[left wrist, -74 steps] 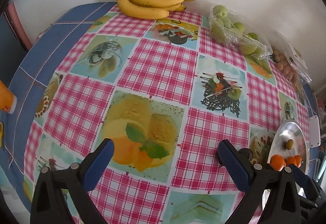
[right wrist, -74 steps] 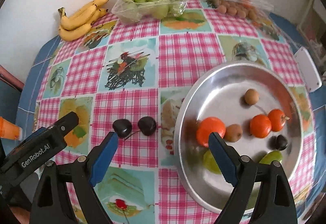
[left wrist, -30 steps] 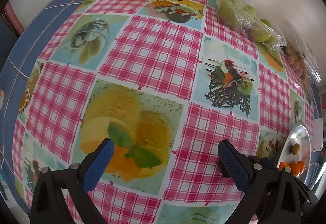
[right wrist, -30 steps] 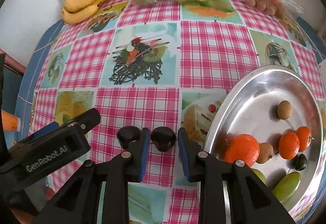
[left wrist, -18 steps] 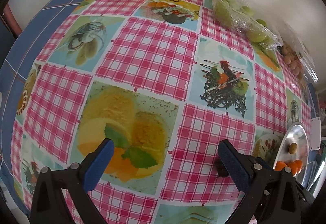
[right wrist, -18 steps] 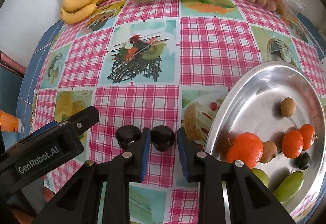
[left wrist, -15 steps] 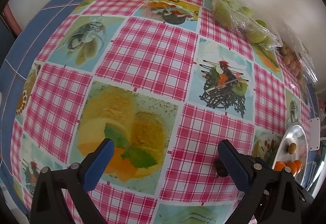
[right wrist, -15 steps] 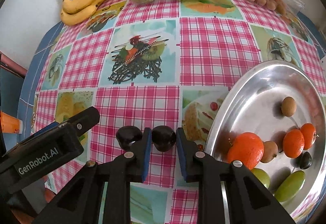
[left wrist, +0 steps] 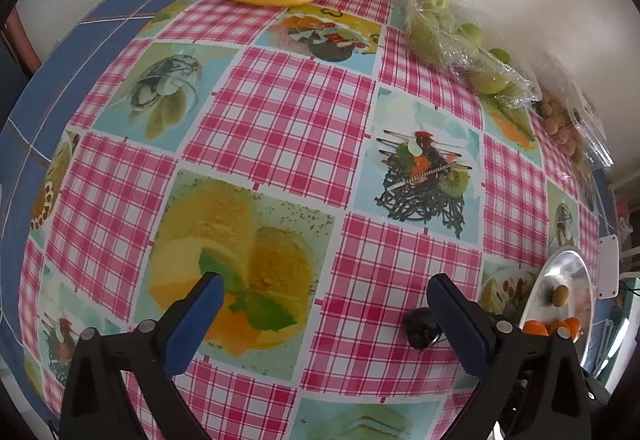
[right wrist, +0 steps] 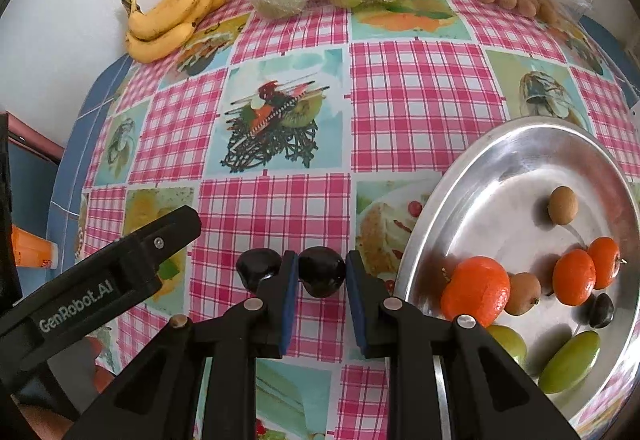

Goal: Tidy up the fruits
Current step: 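Close the left tool around the other dark plum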

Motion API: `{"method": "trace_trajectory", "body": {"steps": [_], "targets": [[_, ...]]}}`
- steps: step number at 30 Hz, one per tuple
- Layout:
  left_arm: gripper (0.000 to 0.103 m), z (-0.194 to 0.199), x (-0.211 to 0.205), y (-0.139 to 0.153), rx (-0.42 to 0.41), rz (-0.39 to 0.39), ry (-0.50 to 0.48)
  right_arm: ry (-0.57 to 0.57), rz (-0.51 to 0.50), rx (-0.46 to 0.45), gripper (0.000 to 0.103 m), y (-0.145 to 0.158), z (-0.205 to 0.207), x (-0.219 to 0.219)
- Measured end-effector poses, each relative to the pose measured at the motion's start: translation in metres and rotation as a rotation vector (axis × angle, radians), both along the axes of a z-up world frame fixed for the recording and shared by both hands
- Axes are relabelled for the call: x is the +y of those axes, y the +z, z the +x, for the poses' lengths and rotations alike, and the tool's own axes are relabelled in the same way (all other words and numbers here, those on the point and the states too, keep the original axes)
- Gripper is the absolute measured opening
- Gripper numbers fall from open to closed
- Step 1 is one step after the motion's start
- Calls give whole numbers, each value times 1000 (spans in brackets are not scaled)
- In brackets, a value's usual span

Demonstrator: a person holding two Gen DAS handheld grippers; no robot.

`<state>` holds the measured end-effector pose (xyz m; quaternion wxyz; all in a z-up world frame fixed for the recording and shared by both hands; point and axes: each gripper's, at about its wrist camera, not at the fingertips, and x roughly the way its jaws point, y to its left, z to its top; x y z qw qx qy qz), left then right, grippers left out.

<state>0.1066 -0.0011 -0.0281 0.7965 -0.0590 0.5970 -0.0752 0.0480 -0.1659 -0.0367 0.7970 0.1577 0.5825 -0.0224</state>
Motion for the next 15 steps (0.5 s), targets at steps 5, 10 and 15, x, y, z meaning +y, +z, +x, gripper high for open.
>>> {"method": "trace_trajectory", "body": {"steps": [5,10,15], "targets": [[102,-1,-2,4,-11,-1,-7,-16,17,-29,25,14,-4,-6],[100,-2,-13,4,-18,7,-36,-47,28,-41,25,25,-11,-20],[91,-6,-24,3,-11,3,-72,-81,46,-70,25,37,-20,-36]]}}
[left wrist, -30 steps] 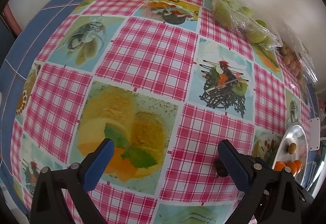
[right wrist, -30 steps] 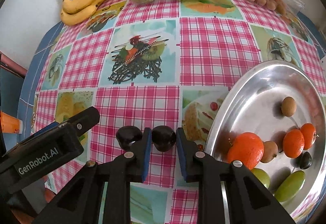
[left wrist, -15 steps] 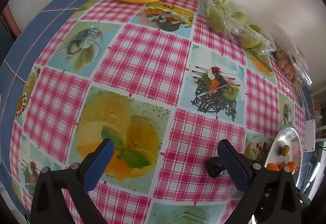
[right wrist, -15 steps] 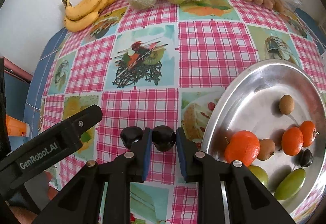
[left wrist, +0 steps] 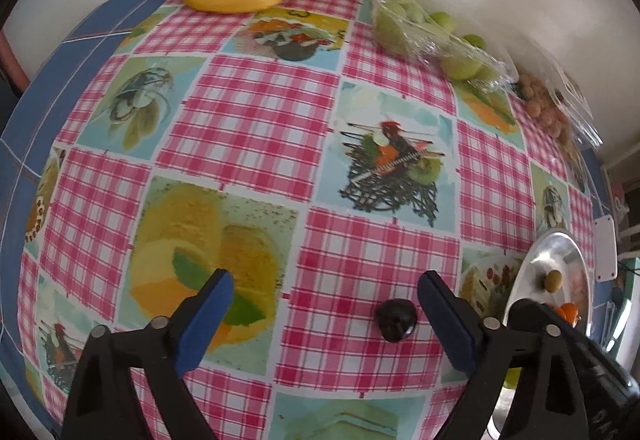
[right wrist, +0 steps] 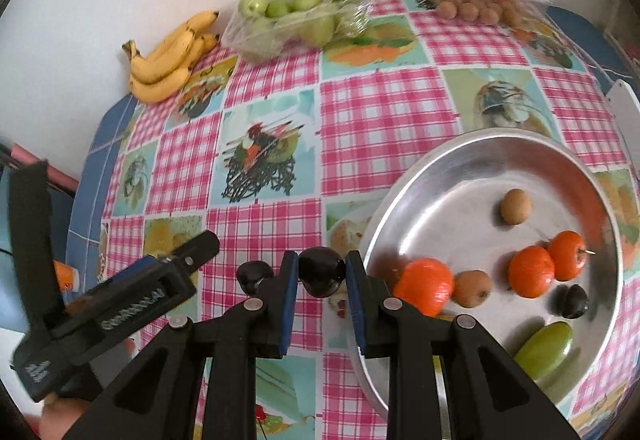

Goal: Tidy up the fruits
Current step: 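Close the left tool around the other dark plum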

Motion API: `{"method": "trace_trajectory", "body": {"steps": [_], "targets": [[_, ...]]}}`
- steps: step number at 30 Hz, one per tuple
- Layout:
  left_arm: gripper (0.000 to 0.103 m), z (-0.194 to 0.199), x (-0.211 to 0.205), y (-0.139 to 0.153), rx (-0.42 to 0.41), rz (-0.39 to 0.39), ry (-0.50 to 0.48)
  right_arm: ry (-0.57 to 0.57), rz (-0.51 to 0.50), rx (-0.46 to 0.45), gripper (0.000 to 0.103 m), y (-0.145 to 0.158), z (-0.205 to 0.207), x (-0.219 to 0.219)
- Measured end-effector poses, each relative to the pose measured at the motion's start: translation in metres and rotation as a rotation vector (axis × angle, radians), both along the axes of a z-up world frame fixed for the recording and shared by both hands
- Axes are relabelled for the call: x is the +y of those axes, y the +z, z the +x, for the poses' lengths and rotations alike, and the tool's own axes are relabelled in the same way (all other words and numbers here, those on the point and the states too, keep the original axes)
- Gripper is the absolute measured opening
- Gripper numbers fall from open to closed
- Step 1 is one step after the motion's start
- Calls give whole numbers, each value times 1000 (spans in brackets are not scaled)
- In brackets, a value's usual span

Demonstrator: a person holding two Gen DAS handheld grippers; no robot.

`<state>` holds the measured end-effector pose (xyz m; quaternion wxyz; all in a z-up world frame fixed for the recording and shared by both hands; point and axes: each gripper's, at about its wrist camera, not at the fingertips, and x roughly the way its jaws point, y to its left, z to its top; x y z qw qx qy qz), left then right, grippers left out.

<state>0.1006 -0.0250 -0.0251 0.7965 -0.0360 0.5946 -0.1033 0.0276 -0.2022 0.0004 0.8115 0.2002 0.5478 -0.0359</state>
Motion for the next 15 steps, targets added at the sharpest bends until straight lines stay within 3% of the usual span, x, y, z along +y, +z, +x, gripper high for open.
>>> {"method": "trace_trajectory", "body": {"steps": [4,10,15], "targets": [[83,-3,-10,-3,18,-30,-30,-21,-3,-19,25,9,-9,-11],[63,-12,-31,-14,58,-32,-86,-51,6,-27,25,12,-17,-25],[38,-18,-39,-19,63,-20,-110,-59,11,-23,25,10,-19,-30]]}}
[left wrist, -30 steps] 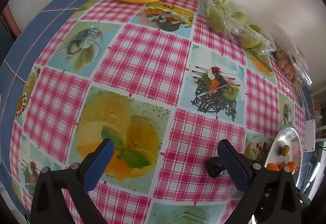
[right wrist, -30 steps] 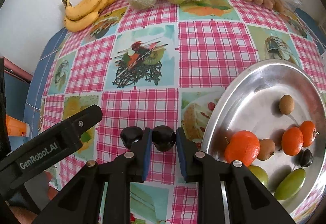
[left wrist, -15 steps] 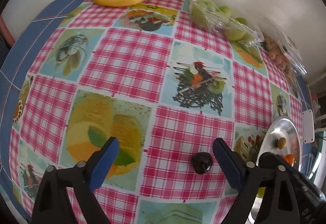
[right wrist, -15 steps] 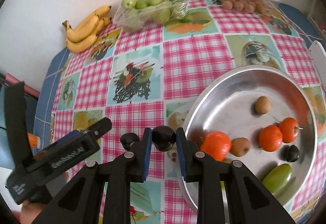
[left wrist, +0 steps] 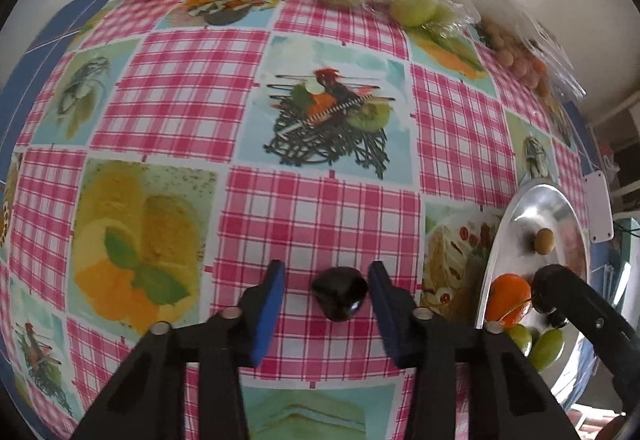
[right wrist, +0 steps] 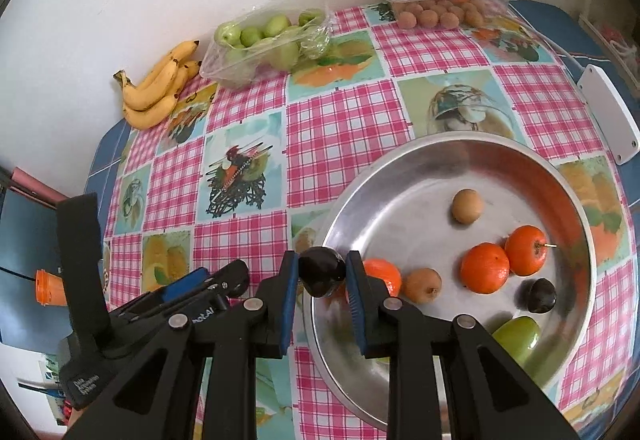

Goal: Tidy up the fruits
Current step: 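Close the left tool around the other dark plum, then carry both held plums over the steel bowl with both tools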

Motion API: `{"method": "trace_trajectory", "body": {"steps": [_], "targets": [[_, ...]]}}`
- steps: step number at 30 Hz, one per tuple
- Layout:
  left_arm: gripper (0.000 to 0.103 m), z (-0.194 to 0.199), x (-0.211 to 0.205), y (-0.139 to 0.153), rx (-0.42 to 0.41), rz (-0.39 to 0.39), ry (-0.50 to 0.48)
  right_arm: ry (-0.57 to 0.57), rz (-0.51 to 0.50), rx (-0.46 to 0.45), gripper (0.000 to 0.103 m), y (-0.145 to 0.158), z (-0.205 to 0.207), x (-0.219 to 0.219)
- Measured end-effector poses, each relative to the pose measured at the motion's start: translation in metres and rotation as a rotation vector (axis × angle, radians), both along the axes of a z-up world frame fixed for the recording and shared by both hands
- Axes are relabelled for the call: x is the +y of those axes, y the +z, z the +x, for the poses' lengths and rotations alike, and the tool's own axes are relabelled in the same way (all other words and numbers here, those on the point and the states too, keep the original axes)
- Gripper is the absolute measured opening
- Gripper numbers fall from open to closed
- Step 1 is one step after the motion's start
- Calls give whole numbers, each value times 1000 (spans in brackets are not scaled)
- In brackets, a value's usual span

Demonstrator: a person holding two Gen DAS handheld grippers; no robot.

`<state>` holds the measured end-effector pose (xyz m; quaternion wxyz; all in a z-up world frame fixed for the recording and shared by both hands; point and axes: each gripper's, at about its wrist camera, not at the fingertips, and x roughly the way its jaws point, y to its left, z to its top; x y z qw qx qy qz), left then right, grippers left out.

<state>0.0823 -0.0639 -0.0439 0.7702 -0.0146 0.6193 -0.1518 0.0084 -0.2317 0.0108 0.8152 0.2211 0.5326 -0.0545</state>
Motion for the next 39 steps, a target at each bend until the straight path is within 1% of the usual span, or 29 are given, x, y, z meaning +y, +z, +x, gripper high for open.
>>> {"method": "trace_trajectory", "body": {"steps": [2,3,6,9,17,20,24,27,29,32,34,37,39], "targets": [[31,-2,-1,1,-1,-14,-4,1,0,0,25,0,0,0],[31,-3,-2,2,-5,-16,-5,0,1,-2,25,0,0,-1],[31,-2,-3,5,-22,-2,-11,-5,6,-6,25,1,-2,-3],[30,0,-3,5,-20,-7,-8,-10,13,-9,25,1,-3,-5],[30,-2,-2,19,-53,-36,-15,-47,40,-16,25,1,-9,-18],[30,-6,-2,32,-68,-65,-20,-63,55,-18,25,1,-13,-25],[30,-17,-16,56,-119,-98,-79,-118,42,-4,25,-1,-22,-39],[30,-28,-35,64,-123,-116,-147,-170,32,21,25,-4,-27,-56],[30,-35,-48,63,-116,-116,-185,-200,40,36,25,-8,-31,-68],[30,-49,-67,57,-107,-89,-255,-234,40,51,25,-11,-38,-82],[30,-53,-76,54,-103,-74,-285,-242,32,56,25,-11,-41,-86],[30,-60,-84,49,-97,-58,-320,-242,30,62,25,-11,-43,-87],[30,-62,-87,47,-96,-47,-327,-234,28,69,25,-11,-42,-84]]}}
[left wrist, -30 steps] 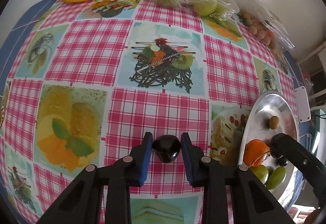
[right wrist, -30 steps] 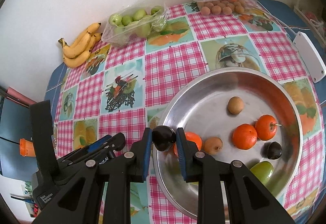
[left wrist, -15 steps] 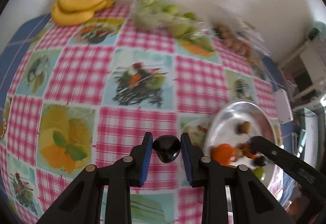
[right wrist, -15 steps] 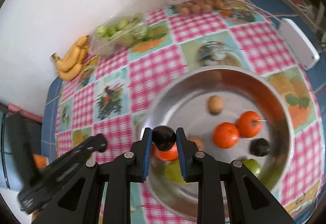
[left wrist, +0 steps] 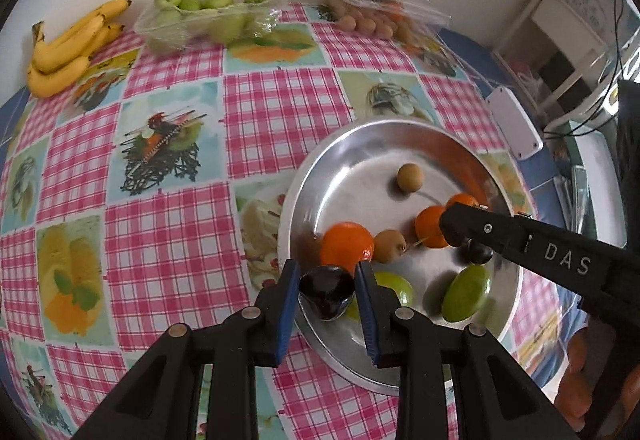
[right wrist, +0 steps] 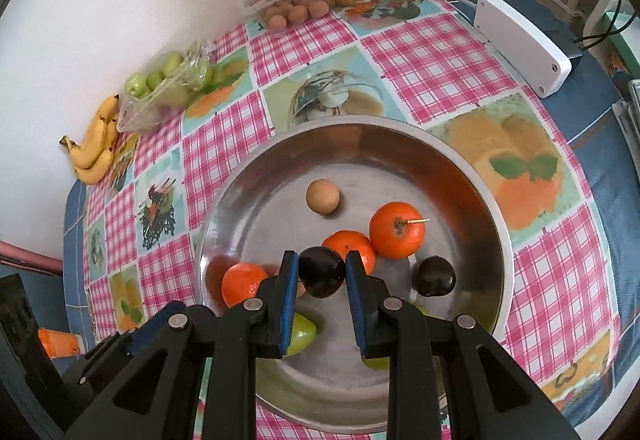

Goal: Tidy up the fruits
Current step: 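Carry both held plums over the steel bowl with both tools, then open the right tool releasing its plum while the left tool releases its plum into the bowl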

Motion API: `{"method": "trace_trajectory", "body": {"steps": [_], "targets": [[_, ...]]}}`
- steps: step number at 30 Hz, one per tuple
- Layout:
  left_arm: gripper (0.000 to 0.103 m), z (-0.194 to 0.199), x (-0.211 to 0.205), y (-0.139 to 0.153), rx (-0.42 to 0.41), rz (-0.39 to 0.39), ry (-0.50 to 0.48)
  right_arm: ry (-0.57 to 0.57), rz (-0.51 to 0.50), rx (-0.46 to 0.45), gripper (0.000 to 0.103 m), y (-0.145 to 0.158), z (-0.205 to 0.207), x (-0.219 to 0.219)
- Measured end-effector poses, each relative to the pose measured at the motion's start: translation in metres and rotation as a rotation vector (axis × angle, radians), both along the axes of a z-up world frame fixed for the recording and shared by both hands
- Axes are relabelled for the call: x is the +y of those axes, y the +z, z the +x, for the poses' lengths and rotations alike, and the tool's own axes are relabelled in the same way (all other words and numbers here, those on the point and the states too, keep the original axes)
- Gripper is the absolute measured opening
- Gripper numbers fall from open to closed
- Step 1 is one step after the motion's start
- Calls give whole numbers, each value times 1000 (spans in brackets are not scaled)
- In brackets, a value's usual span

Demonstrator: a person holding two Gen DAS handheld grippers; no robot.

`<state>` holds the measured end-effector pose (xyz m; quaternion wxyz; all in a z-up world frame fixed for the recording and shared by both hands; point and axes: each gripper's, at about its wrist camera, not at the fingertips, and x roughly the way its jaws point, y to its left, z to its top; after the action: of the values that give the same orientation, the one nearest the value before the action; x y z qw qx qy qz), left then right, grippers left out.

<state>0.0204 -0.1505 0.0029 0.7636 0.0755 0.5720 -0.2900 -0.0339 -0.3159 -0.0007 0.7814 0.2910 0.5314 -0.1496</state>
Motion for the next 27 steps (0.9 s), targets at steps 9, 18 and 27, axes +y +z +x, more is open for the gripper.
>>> {"method": "trace_trajectory", "body": {"steps": [9,18,27], "targets": [[30,1,1,-6,12,16,6,32,-17,38,25,-7,6,8],[30,1,-1,-10,15,33,2,37,-16,60,25,-12,7,9],[31,2,-1,-10,21,34,10,44,-17,67,25,-13,7,11]]}}
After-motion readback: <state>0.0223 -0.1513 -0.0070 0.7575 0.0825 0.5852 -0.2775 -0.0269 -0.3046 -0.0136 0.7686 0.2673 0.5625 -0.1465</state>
